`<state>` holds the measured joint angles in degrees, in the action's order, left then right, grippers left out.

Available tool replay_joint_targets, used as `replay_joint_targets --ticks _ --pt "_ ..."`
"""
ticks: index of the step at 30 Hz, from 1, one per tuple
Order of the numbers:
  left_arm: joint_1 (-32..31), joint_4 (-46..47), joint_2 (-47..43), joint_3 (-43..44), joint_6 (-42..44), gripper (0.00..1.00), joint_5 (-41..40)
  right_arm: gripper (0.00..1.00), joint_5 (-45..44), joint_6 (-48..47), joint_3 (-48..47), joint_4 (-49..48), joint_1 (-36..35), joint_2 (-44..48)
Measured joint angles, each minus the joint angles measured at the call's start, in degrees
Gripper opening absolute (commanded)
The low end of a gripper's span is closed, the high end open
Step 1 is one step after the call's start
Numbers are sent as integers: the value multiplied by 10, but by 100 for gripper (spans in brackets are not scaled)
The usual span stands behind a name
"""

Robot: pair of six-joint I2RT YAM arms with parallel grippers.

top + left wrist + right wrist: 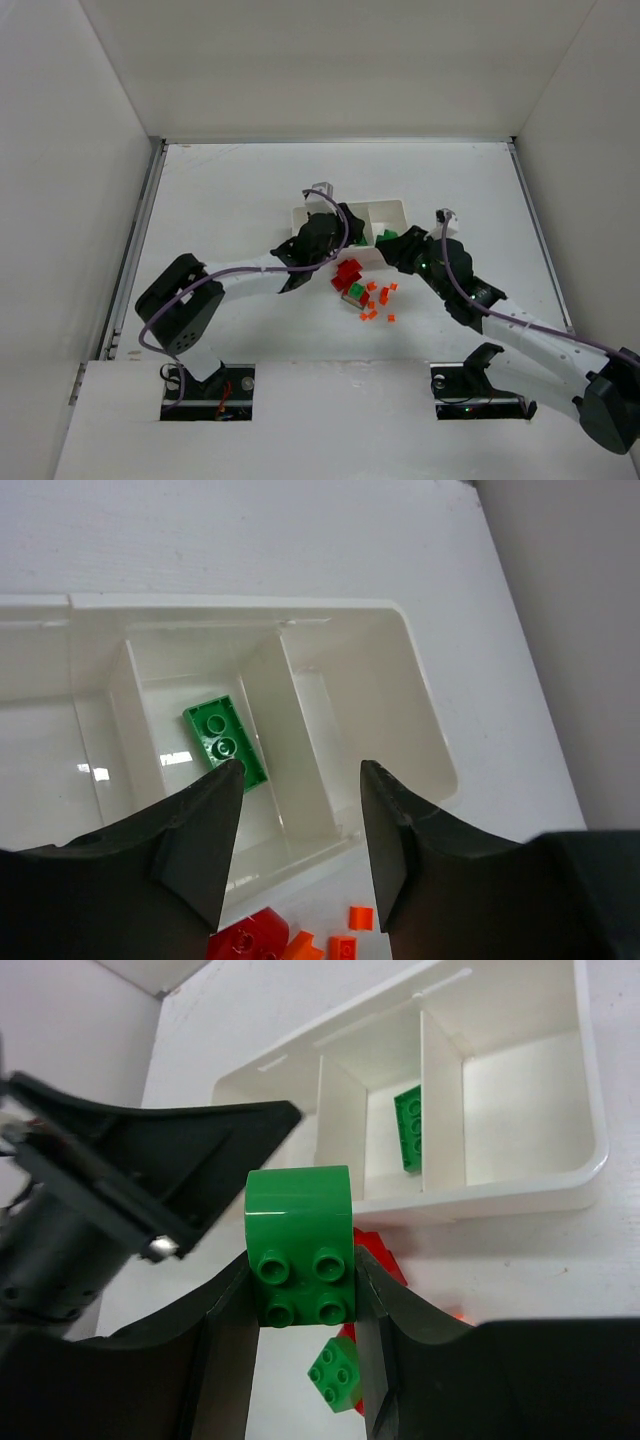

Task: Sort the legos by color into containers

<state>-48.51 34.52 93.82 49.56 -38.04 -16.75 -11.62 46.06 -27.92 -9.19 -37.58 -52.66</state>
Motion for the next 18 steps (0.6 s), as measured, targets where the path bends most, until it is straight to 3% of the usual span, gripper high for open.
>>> replay_joint_targets --ticks 10,18 --pt "14 21 -210 -107 -112 62 34 14 66 20 -17 -52 -3 -53" --pt "66 59 -259 -209 -249 64 109 15 140 99 -31 -167 -3 -125"
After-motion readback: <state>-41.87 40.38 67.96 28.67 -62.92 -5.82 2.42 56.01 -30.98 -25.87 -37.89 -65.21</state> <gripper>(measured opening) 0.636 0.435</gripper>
